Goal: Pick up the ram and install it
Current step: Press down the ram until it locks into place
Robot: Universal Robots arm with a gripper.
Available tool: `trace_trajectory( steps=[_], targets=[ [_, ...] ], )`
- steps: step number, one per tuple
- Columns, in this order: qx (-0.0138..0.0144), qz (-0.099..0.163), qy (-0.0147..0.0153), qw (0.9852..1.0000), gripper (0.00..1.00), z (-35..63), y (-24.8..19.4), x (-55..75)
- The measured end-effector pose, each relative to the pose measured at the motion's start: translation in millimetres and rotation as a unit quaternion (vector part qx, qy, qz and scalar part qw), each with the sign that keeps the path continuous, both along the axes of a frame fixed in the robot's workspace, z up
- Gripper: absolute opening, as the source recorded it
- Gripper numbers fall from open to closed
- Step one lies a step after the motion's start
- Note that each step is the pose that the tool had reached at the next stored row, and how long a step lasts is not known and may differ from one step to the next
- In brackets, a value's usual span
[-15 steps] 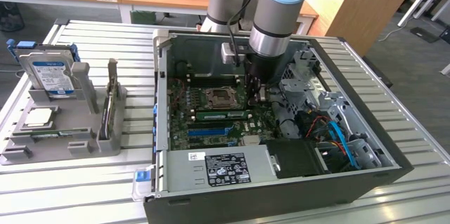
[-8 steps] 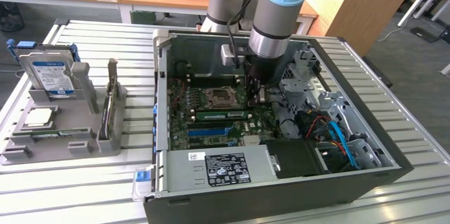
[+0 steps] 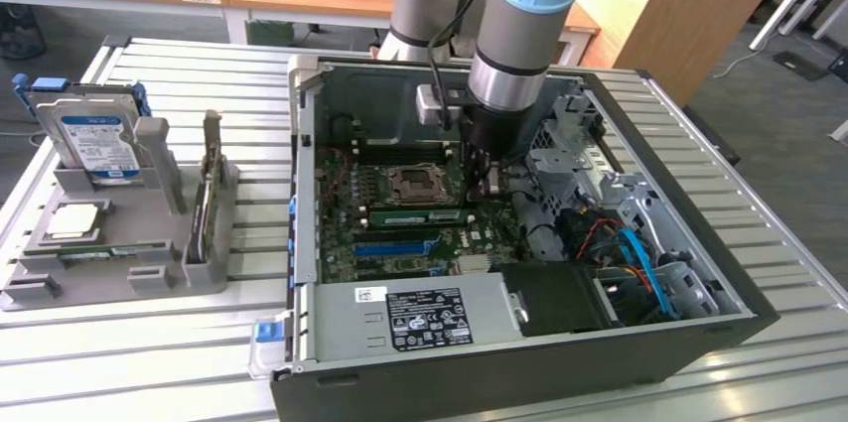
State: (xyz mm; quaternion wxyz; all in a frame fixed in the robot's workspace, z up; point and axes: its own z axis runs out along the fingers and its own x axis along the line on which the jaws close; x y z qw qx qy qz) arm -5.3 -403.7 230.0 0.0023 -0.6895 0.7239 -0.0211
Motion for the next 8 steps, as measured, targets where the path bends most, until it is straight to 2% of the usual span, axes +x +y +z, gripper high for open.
trace_trajectory(
  steps=[8],
  targets=[
    [-0.0001,0.0,-0.0004,1.0,0.11,-2.3,-0.3,0.1]
  ],
)
